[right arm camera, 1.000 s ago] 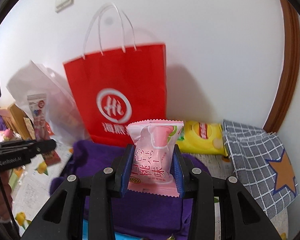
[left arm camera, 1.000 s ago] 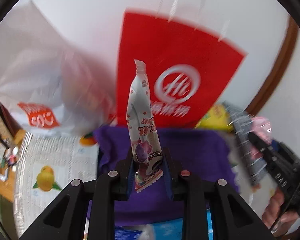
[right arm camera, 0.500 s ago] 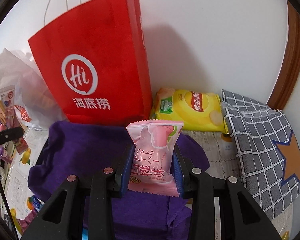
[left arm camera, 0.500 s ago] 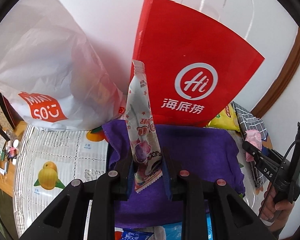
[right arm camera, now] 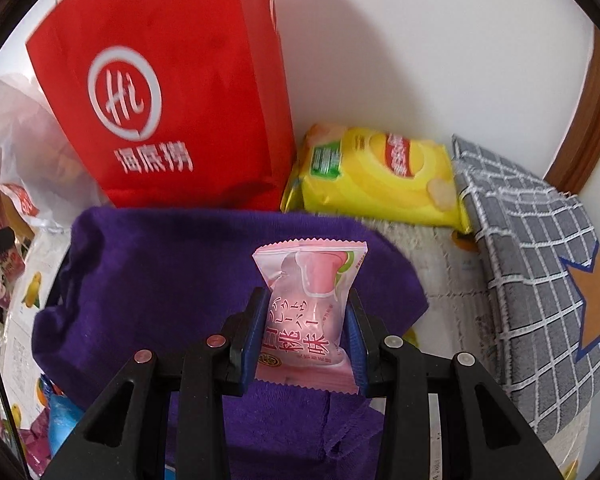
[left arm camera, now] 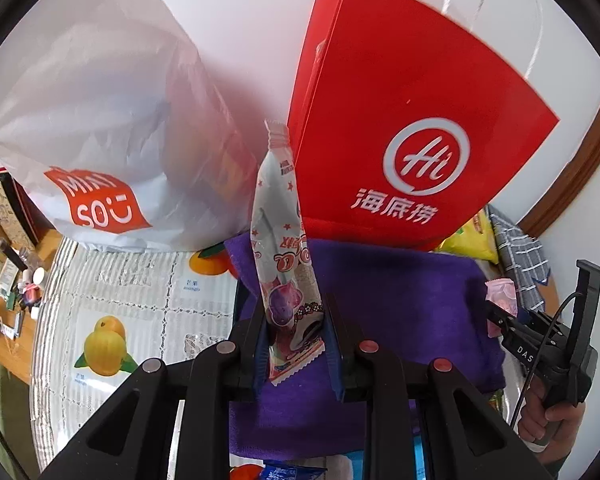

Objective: Organize snacks
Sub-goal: 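Carry both candies onto the purple towel and open both tools to release them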

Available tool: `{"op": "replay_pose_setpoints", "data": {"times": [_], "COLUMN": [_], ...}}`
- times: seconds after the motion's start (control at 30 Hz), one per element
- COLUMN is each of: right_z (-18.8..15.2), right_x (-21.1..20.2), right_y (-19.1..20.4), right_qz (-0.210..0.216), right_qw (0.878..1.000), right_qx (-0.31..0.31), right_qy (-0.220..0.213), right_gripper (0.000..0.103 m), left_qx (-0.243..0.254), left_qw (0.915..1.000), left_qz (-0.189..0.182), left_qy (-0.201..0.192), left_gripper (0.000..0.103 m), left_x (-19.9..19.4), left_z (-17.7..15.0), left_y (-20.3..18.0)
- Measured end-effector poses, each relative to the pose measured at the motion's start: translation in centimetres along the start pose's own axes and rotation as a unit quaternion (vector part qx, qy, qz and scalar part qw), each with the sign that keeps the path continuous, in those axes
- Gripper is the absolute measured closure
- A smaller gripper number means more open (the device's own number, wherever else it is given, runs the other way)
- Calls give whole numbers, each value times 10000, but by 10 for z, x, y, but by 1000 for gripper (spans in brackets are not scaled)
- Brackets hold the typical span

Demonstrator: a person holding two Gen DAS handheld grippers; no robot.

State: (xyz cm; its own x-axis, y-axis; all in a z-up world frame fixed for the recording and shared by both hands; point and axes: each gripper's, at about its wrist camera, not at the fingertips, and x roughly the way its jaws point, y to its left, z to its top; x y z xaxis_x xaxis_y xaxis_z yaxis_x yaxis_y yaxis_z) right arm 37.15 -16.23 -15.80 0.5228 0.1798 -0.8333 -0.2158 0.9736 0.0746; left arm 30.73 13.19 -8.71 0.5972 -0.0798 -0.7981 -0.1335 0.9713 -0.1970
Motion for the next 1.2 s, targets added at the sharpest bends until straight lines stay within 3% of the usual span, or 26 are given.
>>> {"op": "replay_pose_setpoints", "data": {"times": [0.23, 0.63, 0.77, 0.97, 1.13, 1.2], "right_z": [-6, -9, -9, -7, -3, -1], "right_x": [20, 31, 29, 17, 7, 4], "right_y": [-1, 6, 11, 15, 13, 11], "right_qz": [113, 135, -25, -7, -20, -31], "right_qw": [9993, 9982, 9983, 9989, 9993, 9994], "right_qx": [25, -85, -184, -141, -153, -132], "right_qy": [367, 574, 553, 440, 330, 307], "right_gripper": [65, 65, 64, 52, 50, 50], "left_qx": [94, 302, 382, 429, 503, 561], "left_qw": [9991, 9937, 9927, 9920, 9920, 9921], "left_qz": [44, 125, 119, 89, 58, 2], "left_qy": [415, 1076, 1139, 1182, 1154, 1124], "left_gripper": [80, 80, 79, 79, 79, 73], "left_x": [28, 68, 72, 72, 72, 71], "left_z": [-4, -19, -22, -24, -24, -24], "left_y": [-5, -24, -29, -30, -36, -41]}}
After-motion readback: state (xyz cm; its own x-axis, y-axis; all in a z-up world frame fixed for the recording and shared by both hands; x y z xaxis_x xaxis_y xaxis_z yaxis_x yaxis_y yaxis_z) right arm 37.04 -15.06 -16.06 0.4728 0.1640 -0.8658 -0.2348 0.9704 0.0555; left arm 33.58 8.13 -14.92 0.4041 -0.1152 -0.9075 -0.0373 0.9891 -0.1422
